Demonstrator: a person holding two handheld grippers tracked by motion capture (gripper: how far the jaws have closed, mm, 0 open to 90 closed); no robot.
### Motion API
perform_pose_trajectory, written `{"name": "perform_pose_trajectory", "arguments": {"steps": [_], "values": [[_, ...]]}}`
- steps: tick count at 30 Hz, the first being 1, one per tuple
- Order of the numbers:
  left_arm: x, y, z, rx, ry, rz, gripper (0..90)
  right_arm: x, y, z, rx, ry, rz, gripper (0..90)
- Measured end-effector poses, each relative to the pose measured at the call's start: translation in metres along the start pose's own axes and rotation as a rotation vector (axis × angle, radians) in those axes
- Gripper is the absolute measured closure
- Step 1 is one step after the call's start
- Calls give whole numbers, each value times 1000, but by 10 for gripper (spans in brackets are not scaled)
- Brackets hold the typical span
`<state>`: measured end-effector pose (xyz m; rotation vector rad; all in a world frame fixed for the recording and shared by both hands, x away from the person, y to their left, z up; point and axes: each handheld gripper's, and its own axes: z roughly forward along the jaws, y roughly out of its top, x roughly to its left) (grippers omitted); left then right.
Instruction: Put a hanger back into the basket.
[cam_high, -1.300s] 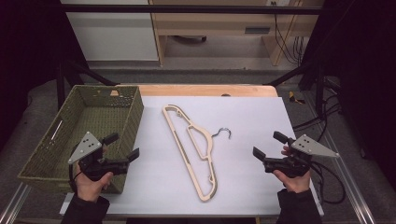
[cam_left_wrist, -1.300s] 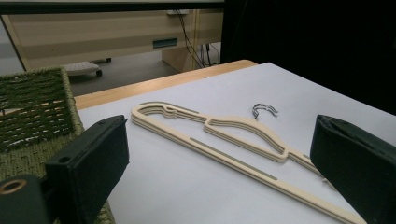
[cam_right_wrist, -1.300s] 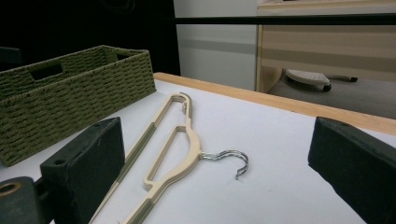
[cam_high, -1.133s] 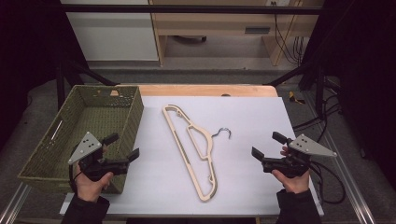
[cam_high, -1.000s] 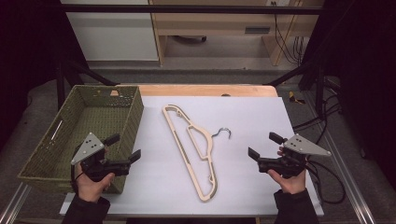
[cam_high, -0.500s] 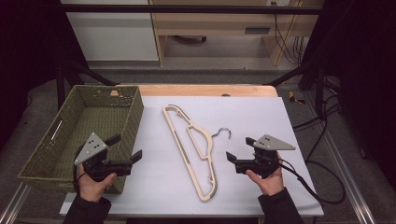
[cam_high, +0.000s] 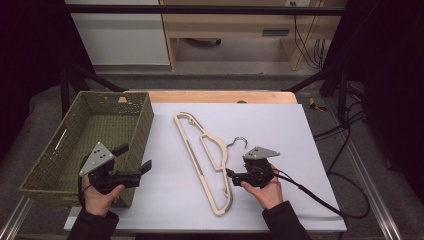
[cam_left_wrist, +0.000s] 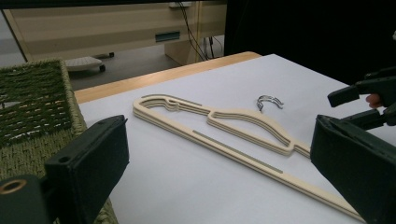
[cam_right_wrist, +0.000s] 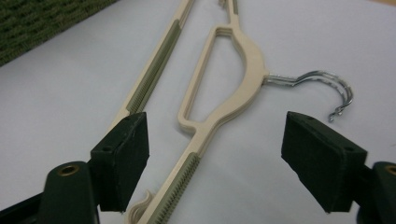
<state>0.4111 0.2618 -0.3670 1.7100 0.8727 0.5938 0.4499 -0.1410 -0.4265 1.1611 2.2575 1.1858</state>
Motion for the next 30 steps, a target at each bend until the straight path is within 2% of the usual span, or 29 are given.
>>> {"name": "perform_pose_trajectory", "arguments": {"steps": [8, 12, 15, 17, 18, 22, 25, 30], "values": [[2, 0, -1, -7, 7, -3, 46, 4, -11, 27, 95, 19, -15, 321], [2, -1, -1, -4, 8, -4, 46, 5, -15, 34, 129, 17, 5, 373], [2, -1, -1, -5, 7, -6, 46, 7, -18, 41, 184, 7, 39, 446], [1, -1, -1, -6, 4, -4, 47, 8, -19, 44, 196, 7, 59, 469], [1, -1, 0, -5, 4, -3, 47, 8, -20, 45, 204, 23, 79, 489], [0, -2, 1, 2, 2, -3, 49, 9, -20, 49, 227, 40, 107, 544], [0, -2, 2, 3, 0, -4, 50, 8, -19, 50, 229, 32, 123, 574], [-1, -3, 3, 7, -3, -2, 51, 7, -18, 49, 247, 56, 164, 686]]}}
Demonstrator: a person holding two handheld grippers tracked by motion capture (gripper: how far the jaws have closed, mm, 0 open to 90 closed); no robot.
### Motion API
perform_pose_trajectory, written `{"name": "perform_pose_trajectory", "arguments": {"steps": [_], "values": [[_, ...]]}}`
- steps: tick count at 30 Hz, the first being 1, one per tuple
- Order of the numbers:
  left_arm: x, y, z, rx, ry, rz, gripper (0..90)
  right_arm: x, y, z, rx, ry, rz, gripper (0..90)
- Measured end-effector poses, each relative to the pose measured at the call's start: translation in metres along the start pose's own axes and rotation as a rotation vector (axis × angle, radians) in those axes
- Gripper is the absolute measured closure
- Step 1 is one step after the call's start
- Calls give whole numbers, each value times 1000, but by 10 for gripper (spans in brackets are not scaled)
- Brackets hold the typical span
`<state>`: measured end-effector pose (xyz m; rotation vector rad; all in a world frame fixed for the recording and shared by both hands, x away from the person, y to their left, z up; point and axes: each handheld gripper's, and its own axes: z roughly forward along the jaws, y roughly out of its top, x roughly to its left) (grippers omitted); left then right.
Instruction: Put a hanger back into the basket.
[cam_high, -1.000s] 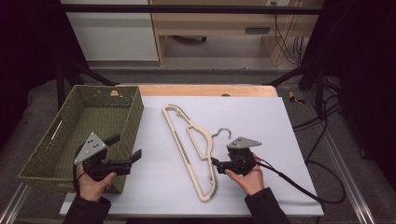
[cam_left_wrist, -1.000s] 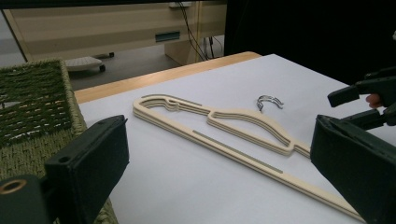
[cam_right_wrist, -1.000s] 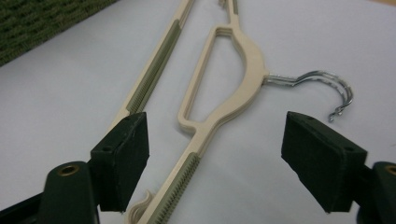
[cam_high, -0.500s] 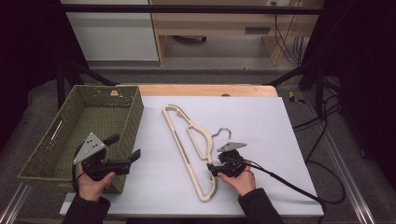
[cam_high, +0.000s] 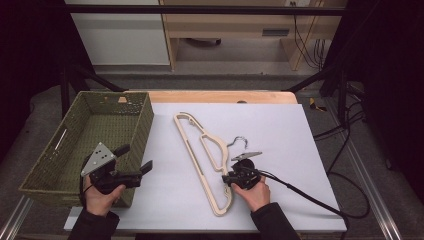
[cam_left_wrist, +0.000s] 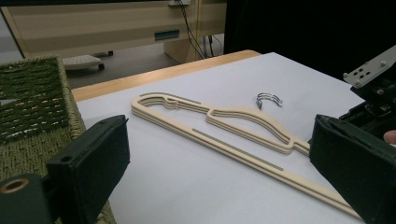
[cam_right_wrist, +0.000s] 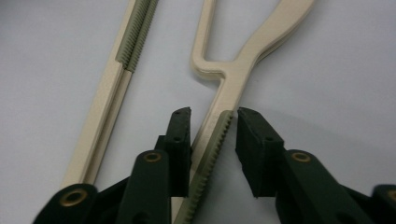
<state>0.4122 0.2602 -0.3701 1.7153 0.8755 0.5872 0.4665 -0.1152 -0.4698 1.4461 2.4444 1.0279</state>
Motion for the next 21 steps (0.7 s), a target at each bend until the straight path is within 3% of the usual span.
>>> {"name": "perform_pose_trajectory", "arguments": {"steps": [12, 21], "values": [[-1, 0, 1, 0, 1, 1, 53, -2, 3, -4, 0, 10, 51, 714], [-1, -1, 1, 5, 2, 4, 55, -5, 4, -10, -10, -19, 56, 777]]}}
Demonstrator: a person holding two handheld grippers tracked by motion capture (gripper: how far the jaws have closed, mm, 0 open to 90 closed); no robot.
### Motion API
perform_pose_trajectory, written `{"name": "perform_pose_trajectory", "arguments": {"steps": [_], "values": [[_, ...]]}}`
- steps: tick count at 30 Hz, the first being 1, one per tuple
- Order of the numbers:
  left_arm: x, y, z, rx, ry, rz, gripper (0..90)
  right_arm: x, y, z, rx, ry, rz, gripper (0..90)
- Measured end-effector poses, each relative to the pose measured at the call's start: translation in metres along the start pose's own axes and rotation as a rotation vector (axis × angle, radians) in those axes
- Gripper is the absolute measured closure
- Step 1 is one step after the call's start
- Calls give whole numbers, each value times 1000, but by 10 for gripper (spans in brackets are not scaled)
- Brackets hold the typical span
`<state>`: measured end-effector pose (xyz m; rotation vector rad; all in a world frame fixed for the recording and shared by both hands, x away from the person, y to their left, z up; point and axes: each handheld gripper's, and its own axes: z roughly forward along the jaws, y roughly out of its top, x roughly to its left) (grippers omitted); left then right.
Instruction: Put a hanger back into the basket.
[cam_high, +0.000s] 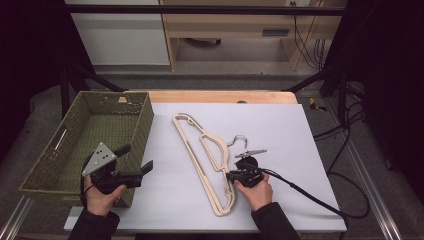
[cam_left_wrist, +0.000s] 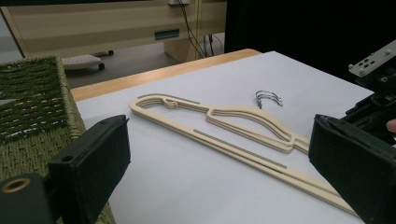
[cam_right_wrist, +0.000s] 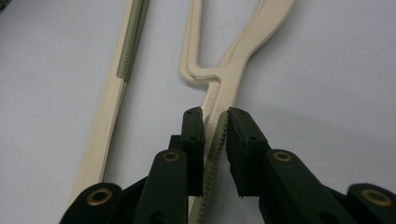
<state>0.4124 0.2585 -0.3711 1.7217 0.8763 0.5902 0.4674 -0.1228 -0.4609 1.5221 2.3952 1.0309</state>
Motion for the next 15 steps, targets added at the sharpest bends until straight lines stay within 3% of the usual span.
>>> {"name": "perform_pose_trajectory", "arguments": {"steps": [9, 15], "values": [[-1, 0, 0, -1, -3, 3, 55, -1, -2, 1, 33, 21, -22, 690], [-2, 0, 1, 4, -4, 6, 55, -8, -2, 0, 32, 74, 14, 751]]}}
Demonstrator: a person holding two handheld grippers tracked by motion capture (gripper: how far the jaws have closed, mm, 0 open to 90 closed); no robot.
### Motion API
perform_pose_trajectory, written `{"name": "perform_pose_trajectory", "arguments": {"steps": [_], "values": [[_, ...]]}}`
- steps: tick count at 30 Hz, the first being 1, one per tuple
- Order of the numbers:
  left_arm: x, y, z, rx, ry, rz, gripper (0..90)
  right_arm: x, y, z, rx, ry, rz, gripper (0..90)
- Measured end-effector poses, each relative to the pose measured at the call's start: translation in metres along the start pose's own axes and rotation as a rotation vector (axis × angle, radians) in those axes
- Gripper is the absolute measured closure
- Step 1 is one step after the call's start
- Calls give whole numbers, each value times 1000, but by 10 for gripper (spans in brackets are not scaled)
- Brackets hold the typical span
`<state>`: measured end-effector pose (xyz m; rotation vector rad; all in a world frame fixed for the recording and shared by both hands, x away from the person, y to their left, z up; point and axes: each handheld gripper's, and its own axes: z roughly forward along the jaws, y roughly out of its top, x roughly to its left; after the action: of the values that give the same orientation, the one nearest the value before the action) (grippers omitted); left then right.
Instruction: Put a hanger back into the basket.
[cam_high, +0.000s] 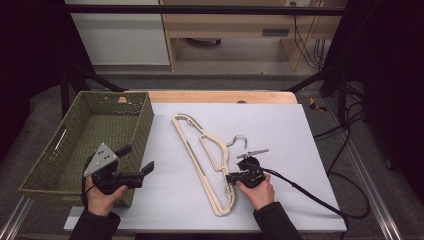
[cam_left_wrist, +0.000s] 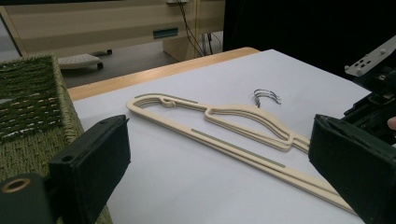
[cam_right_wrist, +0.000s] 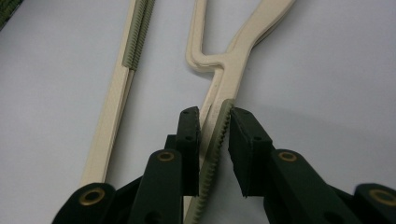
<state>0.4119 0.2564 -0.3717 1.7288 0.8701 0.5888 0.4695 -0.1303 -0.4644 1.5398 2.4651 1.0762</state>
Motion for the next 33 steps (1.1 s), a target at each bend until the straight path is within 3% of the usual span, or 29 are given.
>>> {"name": "perform_pose_trajectory", "arguments": {"steps": [9, 11, 13, 15, 21, 23, 28, 33], "values": [[-1, -1, 2, 3, -3, -1, 56, -9, 1, -8, -18, -74, 15, 790], [-1, -1, 2, 7, -3, 1, 56, -11, 0, -7, -18, -67, 11, 775], [-1, -1, 2, 8, -3, 1, 56, -11, 0, -6, -1, -74, 3, 689], [-1, -1, 2, 6, -4, 1, 56, -11, -2, -4, 19, -80, -6, 684], [-2, -1, 3, 11, -6, 2, 57, -11, -2, -4, 34, -74, -5, 770], [-2, -1, 4, 13, -6, 3, 57, -12, -1, -4, 39, -71, 16, 786], [-3, -1, 4, 14, -11, 4, 57, -15, -2, -8, 15, -63, 26, 802], [-7, -1, 5, 15, -15, 6, 58, -14, -1, -19, -33, -68, -5, 804]]}}
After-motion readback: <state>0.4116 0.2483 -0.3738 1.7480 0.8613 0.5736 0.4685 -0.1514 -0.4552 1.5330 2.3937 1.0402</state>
